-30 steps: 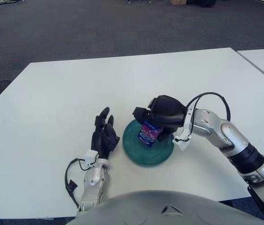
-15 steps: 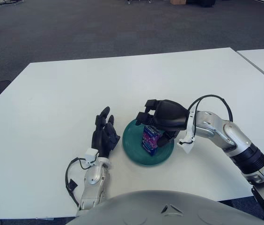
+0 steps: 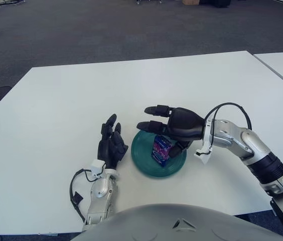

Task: Put the gum into the plate.

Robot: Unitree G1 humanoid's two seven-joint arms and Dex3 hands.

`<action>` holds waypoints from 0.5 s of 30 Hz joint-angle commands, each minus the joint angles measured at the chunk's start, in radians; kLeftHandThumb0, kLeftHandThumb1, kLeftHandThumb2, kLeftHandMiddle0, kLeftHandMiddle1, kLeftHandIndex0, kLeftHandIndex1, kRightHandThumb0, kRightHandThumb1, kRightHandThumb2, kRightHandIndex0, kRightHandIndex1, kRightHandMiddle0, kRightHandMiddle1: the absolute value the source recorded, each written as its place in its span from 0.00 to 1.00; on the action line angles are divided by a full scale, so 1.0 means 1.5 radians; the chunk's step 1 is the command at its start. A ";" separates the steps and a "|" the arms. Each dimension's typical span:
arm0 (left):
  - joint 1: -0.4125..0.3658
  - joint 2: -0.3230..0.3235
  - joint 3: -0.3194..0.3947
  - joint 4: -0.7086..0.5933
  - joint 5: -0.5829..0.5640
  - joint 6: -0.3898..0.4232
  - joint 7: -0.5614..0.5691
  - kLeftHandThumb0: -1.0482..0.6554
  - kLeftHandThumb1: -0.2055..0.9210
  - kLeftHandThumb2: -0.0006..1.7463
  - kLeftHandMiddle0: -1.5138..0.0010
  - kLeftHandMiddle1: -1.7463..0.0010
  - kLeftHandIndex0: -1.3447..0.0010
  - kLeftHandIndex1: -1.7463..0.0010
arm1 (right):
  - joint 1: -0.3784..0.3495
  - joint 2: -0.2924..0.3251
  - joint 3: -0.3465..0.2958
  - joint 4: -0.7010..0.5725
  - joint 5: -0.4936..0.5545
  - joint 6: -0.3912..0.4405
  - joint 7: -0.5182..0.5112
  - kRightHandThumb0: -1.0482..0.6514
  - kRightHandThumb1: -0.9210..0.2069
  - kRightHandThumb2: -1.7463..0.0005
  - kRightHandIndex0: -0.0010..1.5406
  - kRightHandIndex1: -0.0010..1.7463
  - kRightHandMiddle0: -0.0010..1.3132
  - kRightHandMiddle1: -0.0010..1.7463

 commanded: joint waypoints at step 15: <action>0.000 -0.021 0.010 0.052 -0.025 -0.012 -0.008 0.06 1.00 0.52 0.82 0.99 1.00 0.66 | 0.022 0.015 -0.033 -0.014 0.054 0.044 0.024 0.00 0.00 0.43 0.00 0.00 0.00 0.00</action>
